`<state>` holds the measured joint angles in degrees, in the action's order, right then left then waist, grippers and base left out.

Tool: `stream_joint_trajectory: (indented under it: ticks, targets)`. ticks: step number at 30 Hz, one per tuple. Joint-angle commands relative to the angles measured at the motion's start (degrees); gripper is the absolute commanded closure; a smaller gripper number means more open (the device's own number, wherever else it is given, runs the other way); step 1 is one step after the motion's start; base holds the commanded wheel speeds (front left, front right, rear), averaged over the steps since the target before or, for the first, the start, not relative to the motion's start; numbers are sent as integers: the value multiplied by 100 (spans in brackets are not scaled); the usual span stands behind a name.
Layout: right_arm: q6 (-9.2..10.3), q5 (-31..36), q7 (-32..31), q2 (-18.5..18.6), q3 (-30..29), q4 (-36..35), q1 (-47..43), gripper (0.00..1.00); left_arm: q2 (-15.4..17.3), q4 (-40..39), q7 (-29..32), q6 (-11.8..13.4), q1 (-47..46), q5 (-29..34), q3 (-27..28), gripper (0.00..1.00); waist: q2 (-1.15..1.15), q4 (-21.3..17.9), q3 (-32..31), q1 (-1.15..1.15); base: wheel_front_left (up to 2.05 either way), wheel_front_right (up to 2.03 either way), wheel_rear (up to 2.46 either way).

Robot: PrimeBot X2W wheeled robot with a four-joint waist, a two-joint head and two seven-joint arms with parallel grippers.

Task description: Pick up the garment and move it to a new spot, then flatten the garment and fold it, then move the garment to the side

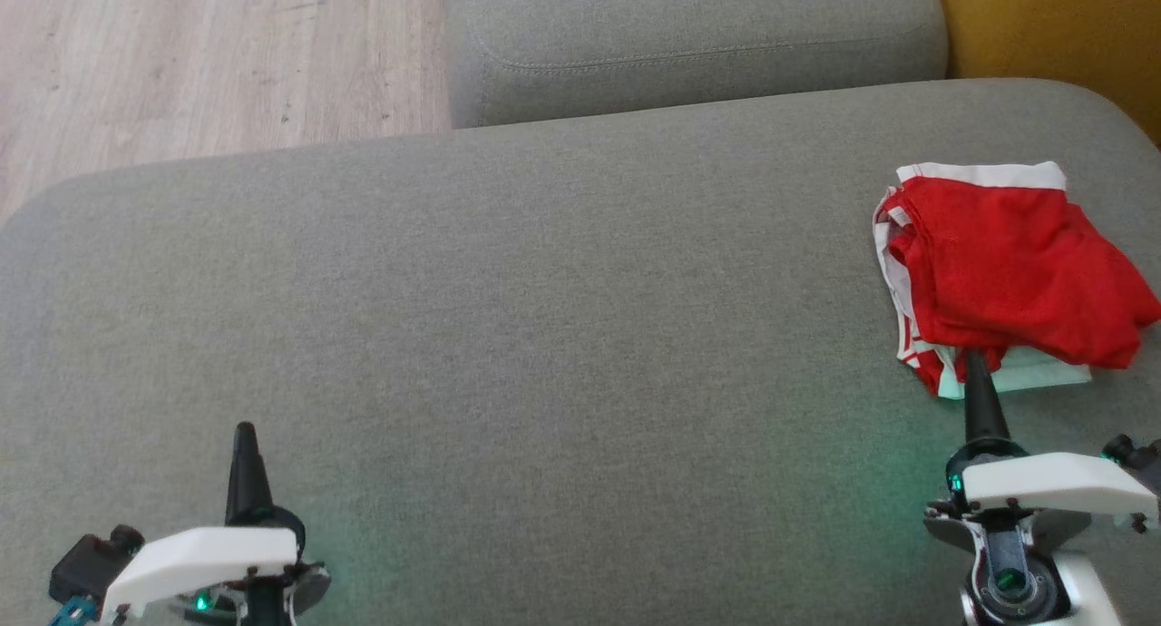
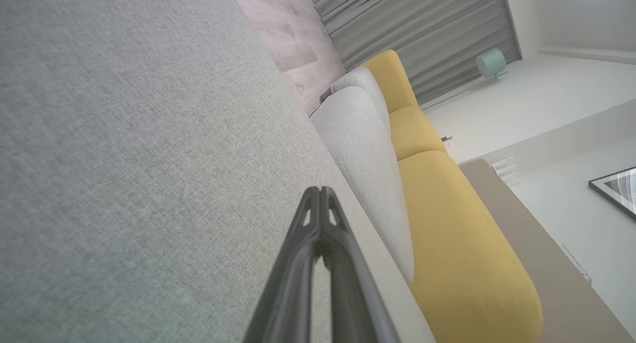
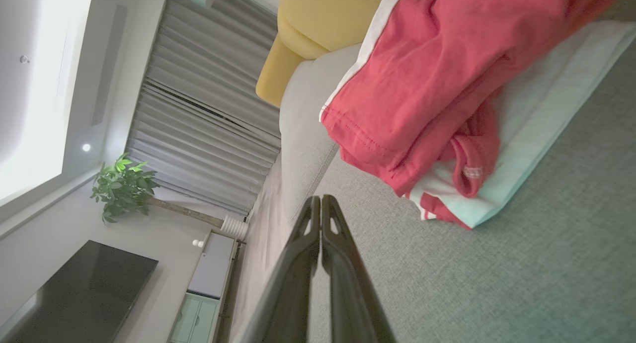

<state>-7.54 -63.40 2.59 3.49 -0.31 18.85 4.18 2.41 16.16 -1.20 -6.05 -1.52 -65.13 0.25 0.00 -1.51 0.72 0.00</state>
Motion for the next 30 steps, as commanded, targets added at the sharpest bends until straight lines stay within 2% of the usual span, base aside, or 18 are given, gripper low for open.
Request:
stream_joint_trajectory:
  ticks: [1,30]
  targets:
    - [4,-158,-39,85,39,-235,216,100,30,-204,37,-42,-317,-128,194,100,0,4,-1,0,0,0,0]
    - [5,-2077,-526,73,-284,-407,195,100,41,-207,527,-110,-418,-1853,484,100,0,102,-37,0,0,0,0]
